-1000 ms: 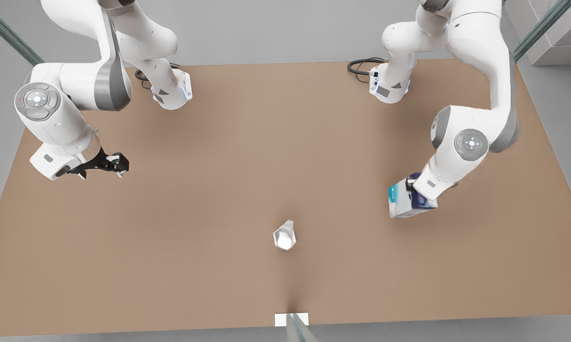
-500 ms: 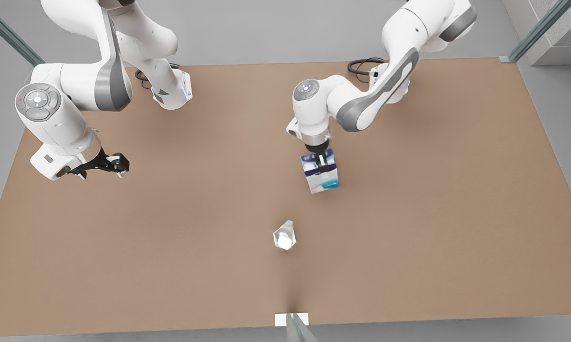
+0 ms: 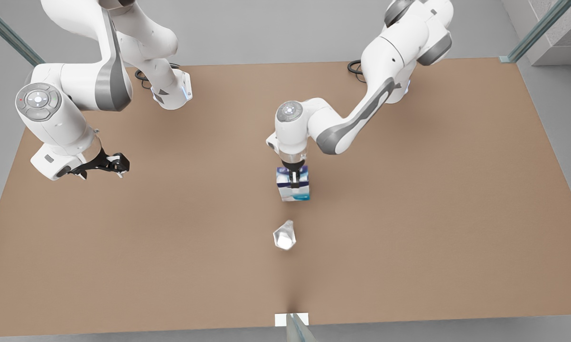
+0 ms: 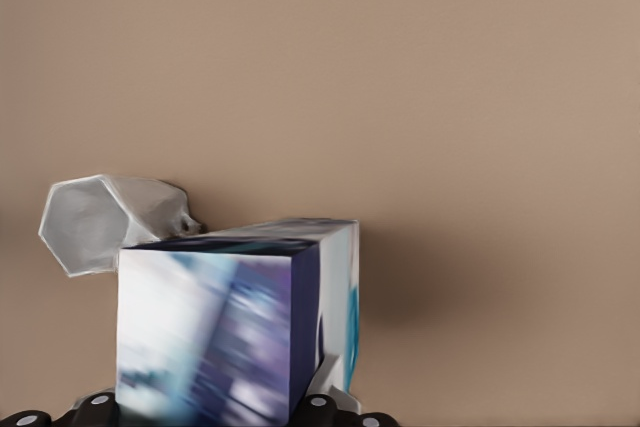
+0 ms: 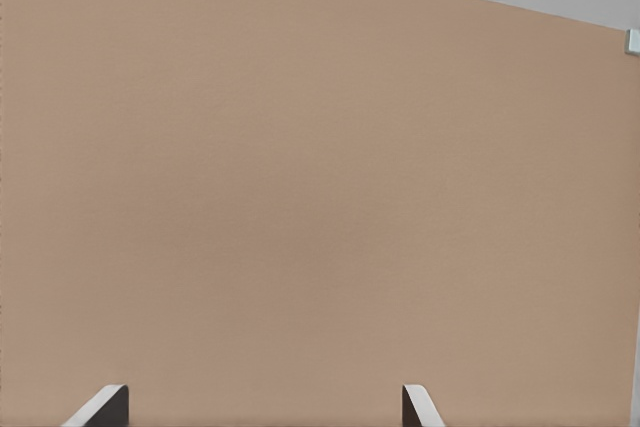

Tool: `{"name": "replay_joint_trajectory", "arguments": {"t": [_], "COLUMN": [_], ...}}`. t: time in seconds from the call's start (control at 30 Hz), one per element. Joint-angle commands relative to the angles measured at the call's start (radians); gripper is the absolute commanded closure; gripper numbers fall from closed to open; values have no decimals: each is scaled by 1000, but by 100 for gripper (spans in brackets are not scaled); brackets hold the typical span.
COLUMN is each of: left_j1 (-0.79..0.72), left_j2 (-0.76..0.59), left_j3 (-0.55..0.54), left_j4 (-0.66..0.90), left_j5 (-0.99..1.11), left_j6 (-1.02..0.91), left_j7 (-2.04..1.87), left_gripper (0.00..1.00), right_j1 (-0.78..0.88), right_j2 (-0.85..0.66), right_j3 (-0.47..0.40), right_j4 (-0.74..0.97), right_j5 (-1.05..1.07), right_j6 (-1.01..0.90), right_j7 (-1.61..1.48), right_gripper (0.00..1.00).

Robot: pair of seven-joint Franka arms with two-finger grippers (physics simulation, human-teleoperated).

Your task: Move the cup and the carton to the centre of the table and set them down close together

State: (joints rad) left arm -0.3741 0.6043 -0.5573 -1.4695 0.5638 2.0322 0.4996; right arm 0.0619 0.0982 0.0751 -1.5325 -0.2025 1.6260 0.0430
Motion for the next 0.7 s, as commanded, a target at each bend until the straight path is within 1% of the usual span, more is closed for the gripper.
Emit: {"name": "replay_joint_trajectory", "arguments": {"t": [0.0, 0.1, 0.17, 0.23, 0.3, 0.33, 0.37, 0.67], "left_j1": [-2, -19, -39, -65, -74, -77, -83, -94], "left_j2": [0, 5, 32, 45, 51, 52, 57, 60], "left_j3": [0, 0, 5, 36, 50, 51, 59, 73], "left_j4": [0, -15, -17, -18, -20, -20, -20, -17], "left_j5": [-102, -101, -64, -58, -56, -58, -58, -62], "left_j6": [-4, 13, 26, 39, 42, 45, 51, 63], "left_j7": [5, 2, -7, -10, -12, -12, -12, -15], "left_gripper": [65, 65, 65, 65, 58, 38, 1, 0], "right_j1": [-1, -1, -1, -1, 1, 0, -1, 1], "right_j2": [0, 1, 1, 3, 5, 3, 3, 6], "right_j3": [0, 0, 0, 0, 0, 0, 0, 0], "right_j4": [0, 0, 0, 0, 0, 0, 0, 0], "right_j5": [0, 0, 0, 0, 0, 0, 0, 0], "right_j6": [0, 2, 2, 2, 0, -2, -2, 0], "right_j7": [0, 0, 0, 0, 0, 0, 0, 0], "right_gripper": [0, 0, 0, 0, 0, 0, 0, 0]}}
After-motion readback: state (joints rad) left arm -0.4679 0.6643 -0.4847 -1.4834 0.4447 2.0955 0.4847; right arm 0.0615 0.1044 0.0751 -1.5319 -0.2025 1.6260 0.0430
